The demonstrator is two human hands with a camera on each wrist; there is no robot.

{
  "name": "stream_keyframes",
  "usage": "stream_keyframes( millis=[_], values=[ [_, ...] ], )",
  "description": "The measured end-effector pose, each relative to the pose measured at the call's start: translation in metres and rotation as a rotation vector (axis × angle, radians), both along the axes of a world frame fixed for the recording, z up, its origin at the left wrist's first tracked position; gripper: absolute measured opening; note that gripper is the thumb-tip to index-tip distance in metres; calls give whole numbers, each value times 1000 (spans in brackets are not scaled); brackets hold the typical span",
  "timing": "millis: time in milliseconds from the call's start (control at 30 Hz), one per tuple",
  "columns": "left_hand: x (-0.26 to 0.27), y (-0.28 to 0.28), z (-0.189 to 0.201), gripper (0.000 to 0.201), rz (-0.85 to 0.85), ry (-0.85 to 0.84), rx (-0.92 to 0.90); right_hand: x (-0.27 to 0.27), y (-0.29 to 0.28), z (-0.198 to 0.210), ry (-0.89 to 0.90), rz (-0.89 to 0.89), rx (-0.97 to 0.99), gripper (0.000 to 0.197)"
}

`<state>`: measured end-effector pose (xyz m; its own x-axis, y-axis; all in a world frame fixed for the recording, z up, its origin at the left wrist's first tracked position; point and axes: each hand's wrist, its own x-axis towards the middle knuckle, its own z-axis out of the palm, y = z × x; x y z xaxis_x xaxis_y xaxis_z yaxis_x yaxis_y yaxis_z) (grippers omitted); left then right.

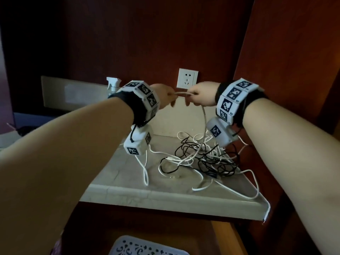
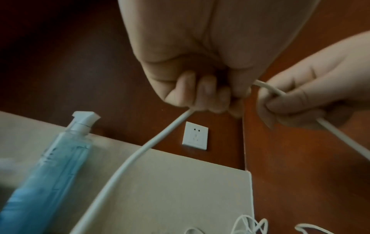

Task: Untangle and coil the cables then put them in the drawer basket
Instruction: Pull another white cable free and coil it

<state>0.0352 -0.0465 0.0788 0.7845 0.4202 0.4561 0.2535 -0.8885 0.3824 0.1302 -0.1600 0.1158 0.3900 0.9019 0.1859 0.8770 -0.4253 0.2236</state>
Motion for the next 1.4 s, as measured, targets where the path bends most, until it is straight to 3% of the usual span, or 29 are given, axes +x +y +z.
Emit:
stream_keyframes(
  millis=[67, 167, 233, 333, 433, 533, 600, 767, 900, 967, 1067, 1233, 1367, 1400],
  values=[
    [-15, 12, 0, 22, 44, -36, 16, 12, -7, -13, 50, -84, 35, 21],
    [-42, 37, -4, 26, 136, -70, -11, 34, -18, -42, 366, -234, 95, 25],
    [-61, 53, -9, 23, 183, -32, -29, 43, -22, -50, 473, -246, 180, 33],
    [-86, 76, -20, 23, 247, 2, -113, 37, -20, -36, 558, -84, 389, 31],
    [-108, 91, -28, 25, 364, -17, -202, 3, -21, -11, 852, 149, 642, 25],
    [-120, 93, -35, 25, 441, -154, -270, -30, -22, -1, 952, 282, 659, 25],
    [-124, 82, -41, 27, 396, -210, -339, -50, -16, -6, 943, 301, 601, 25],
    [-153, 40, -51, 36, 62, -274, -531, -101, 0, -33, 883, 300, 632, 20],
    [-201, 18, -60, 24, -113, -133, -547, -162, 2, -52, 1084, 321, 752, 17],
    [-225, 14, -65, 24, -157, -45, -441, -194, 4, -59, 1048, 320, 766, 15],
    [-263, 13, -73, 21, -240, -62, -372, -238, 11, -67, 965, 309, 786, 17],
    [-317, 28, -94, 24, -372, -165, -518, -300, 23, -86, 890, 257, 753, 22],
    [-354, 46, -107, 30, -453, -259, -706, -305, 19, -104, 401, 12, 869, 17],
    [-362, 49, -108, 31, -468, -269, -735, -304, 19, -112, 353, -36, 827, 28]
  ],
)
